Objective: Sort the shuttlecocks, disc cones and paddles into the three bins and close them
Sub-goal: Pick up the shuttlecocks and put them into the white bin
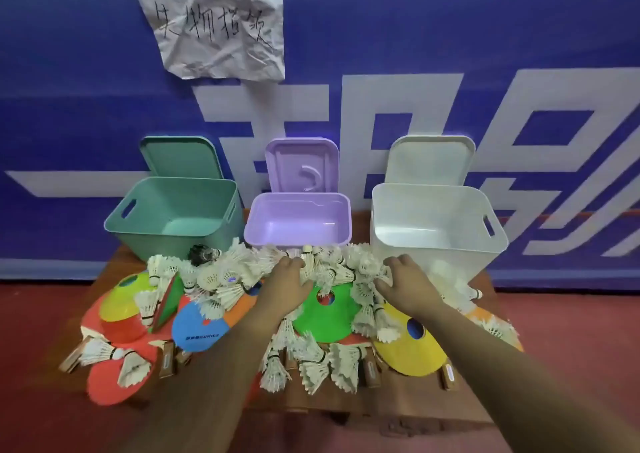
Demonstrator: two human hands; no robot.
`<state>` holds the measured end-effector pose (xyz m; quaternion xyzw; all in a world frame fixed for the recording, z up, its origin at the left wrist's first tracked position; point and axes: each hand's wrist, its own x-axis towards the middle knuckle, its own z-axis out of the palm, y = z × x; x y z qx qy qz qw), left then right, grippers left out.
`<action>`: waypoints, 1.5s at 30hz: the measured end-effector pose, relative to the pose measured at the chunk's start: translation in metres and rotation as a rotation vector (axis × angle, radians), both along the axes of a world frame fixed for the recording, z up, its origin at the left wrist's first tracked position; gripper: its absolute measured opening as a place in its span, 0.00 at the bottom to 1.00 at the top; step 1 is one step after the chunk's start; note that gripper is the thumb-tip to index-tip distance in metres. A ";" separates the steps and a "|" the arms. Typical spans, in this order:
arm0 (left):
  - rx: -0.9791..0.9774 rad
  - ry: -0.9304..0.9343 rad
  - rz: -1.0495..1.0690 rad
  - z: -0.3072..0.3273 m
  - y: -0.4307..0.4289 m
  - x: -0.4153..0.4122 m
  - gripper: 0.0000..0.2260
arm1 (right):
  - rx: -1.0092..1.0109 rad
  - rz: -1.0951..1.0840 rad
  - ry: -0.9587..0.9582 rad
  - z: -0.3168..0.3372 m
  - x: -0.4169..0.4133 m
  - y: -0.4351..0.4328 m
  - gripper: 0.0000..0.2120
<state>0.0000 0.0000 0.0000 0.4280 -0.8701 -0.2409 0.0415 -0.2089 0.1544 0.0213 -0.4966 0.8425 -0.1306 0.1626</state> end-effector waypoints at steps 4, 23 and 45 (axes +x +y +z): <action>0.025 -0.033 0.052 -0.022 -0.015 -0.019 0.21 | 0.023 0.017 -0.021 -0.018 -0.007 -0.024 0.23; 0.053 0.412 -0.063 -0.061 -0.069 -0.043 0.08 | -0.069 -0.166 0.098 -0.080 -0.015 -0.095 0.05; 0.792 0.566 0.054 -0.014 -0.026 -0.103 0.26 | -0.495 -0.067 -0.530 0.015 -0.059 -0.065 0.08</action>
